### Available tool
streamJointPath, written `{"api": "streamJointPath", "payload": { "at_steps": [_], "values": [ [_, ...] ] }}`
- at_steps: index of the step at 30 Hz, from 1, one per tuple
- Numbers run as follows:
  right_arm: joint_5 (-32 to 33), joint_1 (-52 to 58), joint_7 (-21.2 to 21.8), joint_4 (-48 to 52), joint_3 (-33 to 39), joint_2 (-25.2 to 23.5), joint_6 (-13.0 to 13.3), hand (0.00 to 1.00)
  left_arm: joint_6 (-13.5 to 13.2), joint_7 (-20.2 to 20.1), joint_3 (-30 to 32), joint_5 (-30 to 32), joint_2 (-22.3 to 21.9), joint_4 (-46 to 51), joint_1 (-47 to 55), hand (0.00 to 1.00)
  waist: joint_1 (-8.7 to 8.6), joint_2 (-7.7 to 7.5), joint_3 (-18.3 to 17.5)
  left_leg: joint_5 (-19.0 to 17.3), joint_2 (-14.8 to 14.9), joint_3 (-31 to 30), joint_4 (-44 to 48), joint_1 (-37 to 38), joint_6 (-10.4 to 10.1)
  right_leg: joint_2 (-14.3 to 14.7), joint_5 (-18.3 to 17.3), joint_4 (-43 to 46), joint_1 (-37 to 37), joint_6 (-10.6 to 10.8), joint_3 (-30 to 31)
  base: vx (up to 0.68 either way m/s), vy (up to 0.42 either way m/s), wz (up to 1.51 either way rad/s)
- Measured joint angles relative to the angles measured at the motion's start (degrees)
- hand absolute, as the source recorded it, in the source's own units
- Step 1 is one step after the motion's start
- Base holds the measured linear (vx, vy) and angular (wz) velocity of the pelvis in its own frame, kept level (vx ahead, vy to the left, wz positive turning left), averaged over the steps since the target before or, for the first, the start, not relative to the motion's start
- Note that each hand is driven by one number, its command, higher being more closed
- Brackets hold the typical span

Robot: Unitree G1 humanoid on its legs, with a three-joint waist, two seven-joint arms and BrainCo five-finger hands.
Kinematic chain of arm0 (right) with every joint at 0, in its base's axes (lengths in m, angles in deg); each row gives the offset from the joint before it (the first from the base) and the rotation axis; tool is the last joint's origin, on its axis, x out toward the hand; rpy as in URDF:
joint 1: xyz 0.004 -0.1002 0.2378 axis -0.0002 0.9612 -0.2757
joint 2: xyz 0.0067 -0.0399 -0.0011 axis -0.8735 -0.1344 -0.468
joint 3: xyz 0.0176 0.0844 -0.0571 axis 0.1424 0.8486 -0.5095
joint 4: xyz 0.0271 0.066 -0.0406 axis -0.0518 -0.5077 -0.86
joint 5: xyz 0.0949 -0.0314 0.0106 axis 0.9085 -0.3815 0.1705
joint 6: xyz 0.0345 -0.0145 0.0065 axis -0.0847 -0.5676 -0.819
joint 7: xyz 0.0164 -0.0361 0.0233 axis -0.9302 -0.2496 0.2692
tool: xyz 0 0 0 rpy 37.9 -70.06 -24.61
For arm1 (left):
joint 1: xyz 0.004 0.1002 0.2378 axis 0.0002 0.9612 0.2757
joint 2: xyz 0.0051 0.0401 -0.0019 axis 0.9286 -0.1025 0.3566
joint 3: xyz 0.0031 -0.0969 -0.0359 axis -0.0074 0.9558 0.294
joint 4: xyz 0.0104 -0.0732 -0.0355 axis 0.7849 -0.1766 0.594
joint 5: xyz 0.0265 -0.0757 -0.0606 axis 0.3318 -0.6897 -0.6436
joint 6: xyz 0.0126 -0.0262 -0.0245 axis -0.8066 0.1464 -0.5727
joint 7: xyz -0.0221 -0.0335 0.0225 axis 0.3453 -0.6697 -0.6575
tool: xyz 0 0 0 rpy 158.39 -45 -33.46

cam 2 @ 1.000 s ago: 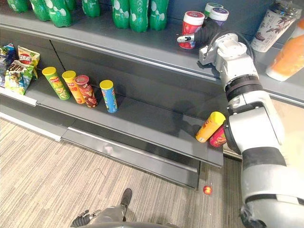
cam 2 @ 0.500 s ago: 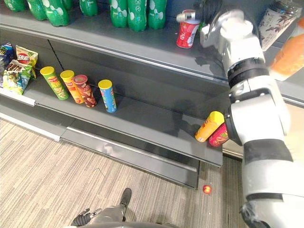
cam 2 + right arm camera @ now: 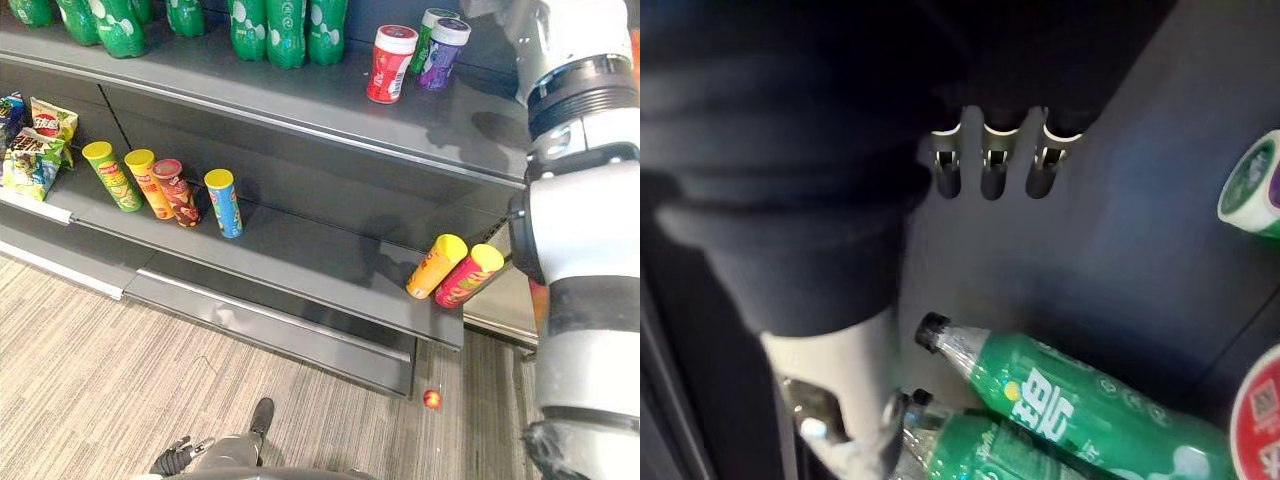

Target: Put the gum and the chips on the shelf.

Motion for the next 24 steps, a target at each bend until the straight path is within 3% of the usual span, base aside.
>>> {"api": "streamJointPath", "payload": {
  "at_steps": [6, 10, 12, 15, 17, 18, 21, 24],
  "values": [
    [2.82, -0.42, 0.06, 8.86, -2.8, 9.48, 1.2, 0.0, -0.25, -0.01, 3.69, 0.11, -0.27, -0.02, 1.88, 0.0, -1.57, -1.09, -0.22, -0.1, 0.13, 1.24, 0.0, 0.45, -0.11, -0.05, 0.2, -0.29, -0.09, -0.22, 1.27, 0.0, -0.002, -0.09],
    [5.32, 6.1, -0.11, 23.92, -2.74, 16.02, 2.55, 0.0, -0.2, -0.04, 4.2, 0.1, -0.31, -0.14, 2.5, 0.0, -3.68, -1.33, -0.39, -0.4, 0.64, 2.95, 0.0, 1.01, -0.17, 0.0, 0.41, -0.34, -0.34, -0.38, 2.82, -0.01, -0.011, -0.28],
    [7.66, 14.35, -0.15, 34.55, -1.09, 20.91, 4.25, 0.0, -0.14, -0.13, 4.82, 0.11, -0.47, -0.2, 2.91, 0.0, -4.67, -1.63, -0.96, -0.84, 1.16, 5.0, -0.01, 1.56, -0.19, 0.07, 0.48, -0.32, -0.9, -0.45, 5.1, 0.0, -0.008, -0.49],
    [9.97, 26.86, -0.09, 45.46, 5.73, 26.63, 6.55, 0.0, -0.13, -0.26, 4.93, 0.16, -0.71, -0.74, 3.26, 0.0, -7.22, -1.74, -1.49, -0.98, 1.4, 6.27, -0.03, 1.61, -0.19, 0.13, 0.63, -0.39, -1.31, -0.3, 6.22, 0.01, -0.006, -0.2],
    [10.61, 34.04, -0.02, 49.47, 11.63, 29.01, 7.92, 0.0, -0.1, -0.25, 4.93, 0.2, -0.84, -1.13, 3.58, 0.0, -7.68, -1.59, -2.73, -1.32, 1.83, 7.77, -0.04, 1.63, -0.26, 0.21, 0.97, -0.52, -2.18, -0.21, 8.0, 0.02, -0.001, -0.39],
    [11.26, 35.93, -0.03, 50.28, 13.44, 29.49, 8.4, 0.0, -0.1, -0.26, 4.92, 0.24, -0.87, -1.18, 3.61, 0.0, -7.74, -1.56, -2.96, -1.41, 1.89, 8.14, -0.04, 1.72, -0.21, 0.27, 1.09, -0.75, -2.13, -0.2, 8.34, 0.04, -0.004, -0.42],
    [11.37, 43.23, 0.03, 54.83, 19.94, 32.02, 9.13, 0.0, -0.07, 0.13, 4.89, 0.74, -0.86, -1.29, 3.97, 0.0, -10.15, -1.42, -4.23, -1.52, 2.2, 9.17, -0.06, 1.96, -0.3, 0.48, 1.91, -1.43, -2.1, -0.46, 9.46, 0.02, -0.008, -0.19],
    [12.37, 48.83, 0.48, 56.19, 25.77, 32.5, 12.12, 0.0, -0.09, 0.05, 4.88, 0.74, -0.77, -1.4, 4.37, 0.0, -10.62, -1.41, -5.1, -1.96, 2.88, 10.91, -0.08, 2.67, -0.43, 0.82, 2.01, -1.66, -2.3, -0.53, 11.39, 0.0, -0.019, -0.34]
  ]
}}
